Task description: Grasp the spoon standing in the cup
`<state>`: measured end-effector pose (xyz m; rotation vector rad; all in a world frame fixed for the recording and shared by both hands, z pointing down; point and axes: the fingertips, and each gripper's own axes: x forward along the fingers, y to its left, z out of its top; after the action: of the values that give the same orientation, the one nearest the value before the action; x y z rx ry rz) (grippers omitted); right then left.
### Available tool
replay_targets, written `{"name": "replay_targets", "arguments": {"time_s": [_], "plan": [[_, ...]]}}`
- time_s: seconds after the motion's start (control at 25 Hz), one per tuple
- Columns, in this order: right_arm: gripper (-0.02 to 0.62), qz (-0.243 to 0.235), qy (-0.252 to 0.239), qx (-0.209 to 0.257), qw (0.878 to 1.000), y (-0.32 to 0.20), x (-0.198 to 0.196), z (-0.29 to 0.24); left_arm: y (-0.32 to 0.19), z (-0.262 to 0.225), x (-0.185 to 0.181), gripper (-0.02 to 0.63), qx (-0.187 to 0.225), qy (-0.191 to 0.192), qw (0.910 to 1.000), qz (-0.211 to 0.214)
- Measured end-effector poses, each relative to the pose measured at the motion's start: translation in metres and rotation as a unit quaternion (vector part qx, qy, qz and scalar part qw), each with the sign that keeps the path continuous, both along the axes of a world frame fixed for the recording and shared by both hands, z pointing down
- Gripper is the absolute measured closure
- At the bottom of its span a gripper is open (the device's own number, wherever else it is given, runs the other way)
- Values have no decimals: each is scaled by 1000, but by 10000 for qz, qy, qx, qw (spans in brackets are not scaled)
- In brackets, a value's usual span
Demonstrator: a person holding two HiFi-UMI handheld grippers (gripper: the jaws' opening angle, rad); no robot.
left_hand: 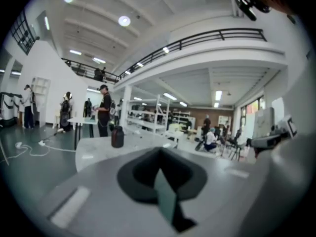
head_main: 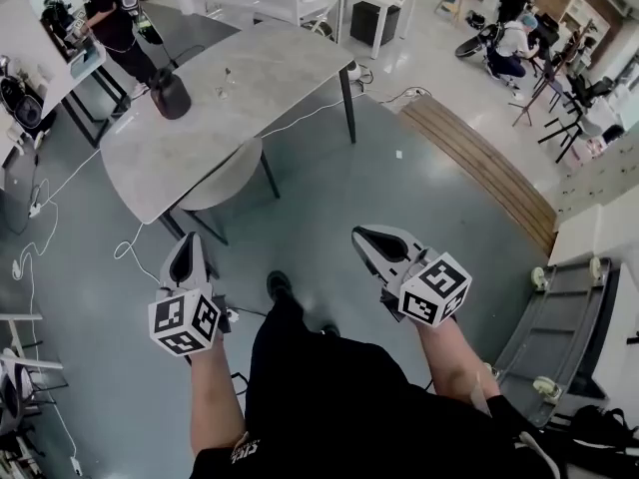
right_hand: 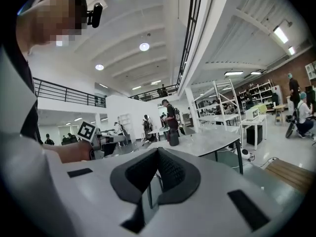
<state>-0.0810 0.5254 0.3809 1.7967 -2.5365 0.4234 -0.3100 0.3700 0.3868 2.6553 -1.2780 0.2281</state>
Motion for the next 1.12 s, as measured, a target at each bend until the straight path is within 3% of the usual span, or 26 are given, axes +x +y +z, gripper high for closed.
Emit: {"name": "replay_targets", "arguments": {"time_s": [0.28,0.44,0.56,0.76,0.96,1.12], "plan": [[601,345,114,-35,9993,-51,45,7,-60,1,78,597,274,59,9976,627],[601,656,42,59,9978,-105,80,-5,-108,-11,119,597,407,42,9941,1005],[601,634,-35,127,9979,-160,90,-12,-147,-27,142,597,624,-114,9906,1214],[601,414,-53,182,9990,-252,87,-23,-209,-43,154,597,831,-392,9852,1448],[601,438,4,331,9985,-324,90,-38,-254,-38,157,597,786,-418,9817,1681],[601,120,108,240,9996,-353,83,-38,-284,-32,160,597,610,-282,9842,1638]]}}
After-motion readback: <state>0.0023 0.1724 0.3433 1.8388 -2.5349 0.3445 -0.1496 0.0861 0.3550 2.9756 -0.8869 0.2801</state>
